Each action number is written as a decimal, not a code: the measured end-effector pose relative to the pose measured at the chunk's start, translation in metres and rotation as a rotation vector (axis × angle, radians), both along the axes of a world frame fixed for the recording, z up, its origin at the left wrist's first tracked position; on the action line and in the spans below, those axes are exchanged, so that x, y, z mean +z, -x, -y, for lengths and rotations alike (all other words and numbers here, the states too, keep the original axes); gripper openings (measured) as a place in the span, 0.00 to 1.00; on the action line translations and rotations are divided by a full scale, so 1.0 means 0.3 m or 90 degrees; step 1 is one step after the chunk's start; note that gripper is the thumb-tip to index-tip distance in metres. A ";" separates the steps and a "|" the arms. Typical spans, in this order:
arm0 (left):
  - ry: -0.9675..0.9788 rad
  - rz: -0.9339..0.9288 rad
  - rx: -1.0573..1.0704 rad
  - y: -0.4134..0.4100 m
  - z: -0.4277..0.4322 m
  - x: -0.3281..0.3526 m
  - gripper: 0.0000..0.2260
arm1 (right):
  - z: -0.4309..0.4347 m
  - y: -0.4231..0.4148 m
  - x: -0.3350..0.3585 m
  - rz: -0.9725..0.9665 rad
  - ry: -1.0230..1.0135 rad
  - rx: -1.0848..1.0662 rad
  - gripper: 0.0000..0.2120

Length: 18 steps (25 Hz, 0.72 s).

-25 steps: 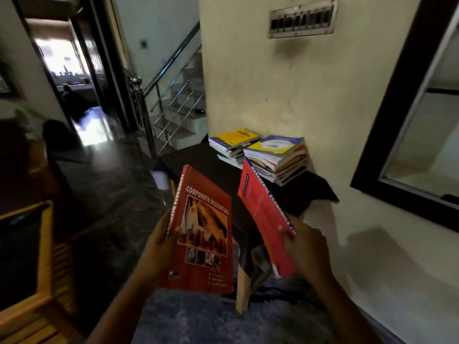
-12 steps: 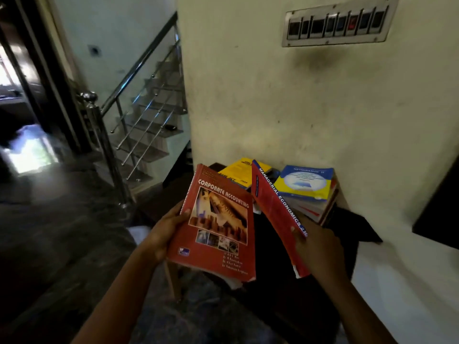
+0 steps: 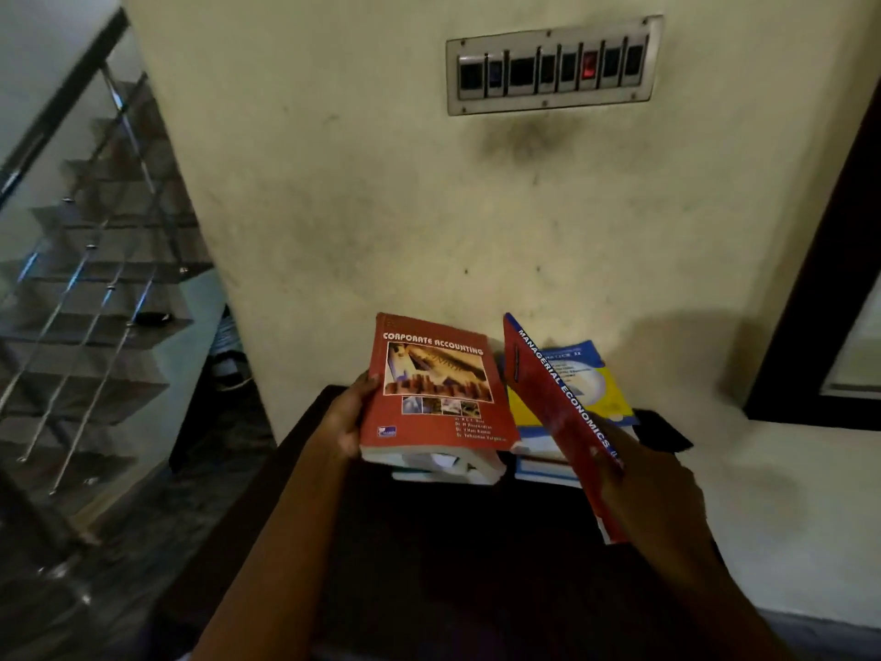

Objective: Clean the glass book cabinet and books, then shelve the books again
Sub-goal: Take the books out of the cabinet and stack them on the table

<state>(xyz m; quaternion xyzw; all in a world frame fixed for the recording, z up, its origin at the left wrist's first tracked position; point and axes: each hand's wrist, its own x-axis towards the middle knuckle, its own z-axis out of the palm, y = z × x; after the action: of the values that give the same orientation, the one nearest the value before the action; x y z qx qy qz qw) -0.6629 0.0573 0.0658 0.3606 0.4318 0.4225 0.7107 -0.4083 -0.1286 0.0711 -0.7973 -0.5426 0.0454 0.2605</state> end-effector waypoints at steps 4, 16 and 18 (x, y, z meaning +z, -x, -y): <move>0.041 -0.028 -0.020 -0.021 -0.197 -0.011 0.14 | -0.099 0.017 0.020 0.010 -0.009 -0.005 0.20; -0.308 -0.356 -0.160 -0.056 -0.137 -0.160 0.23 | -0.236 0.208 0.001 -0.005 -0.036 -0.080 0.21; -0.145 -0.058 -0.269 -0.130 0.007 -0.066 0.28 | -0.255 0.291 0.020 0.007 -0.046 -0.075 0.21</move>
<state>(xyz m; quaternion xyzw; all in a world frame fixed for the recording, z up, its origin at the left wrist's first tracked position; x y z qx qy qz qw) -0.6241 0.0551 0.0459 0.5396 0.3282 0.2936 0.7176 -0.4957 -0.0521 0.0770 -0.8182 -0.4976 0.0059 0.2878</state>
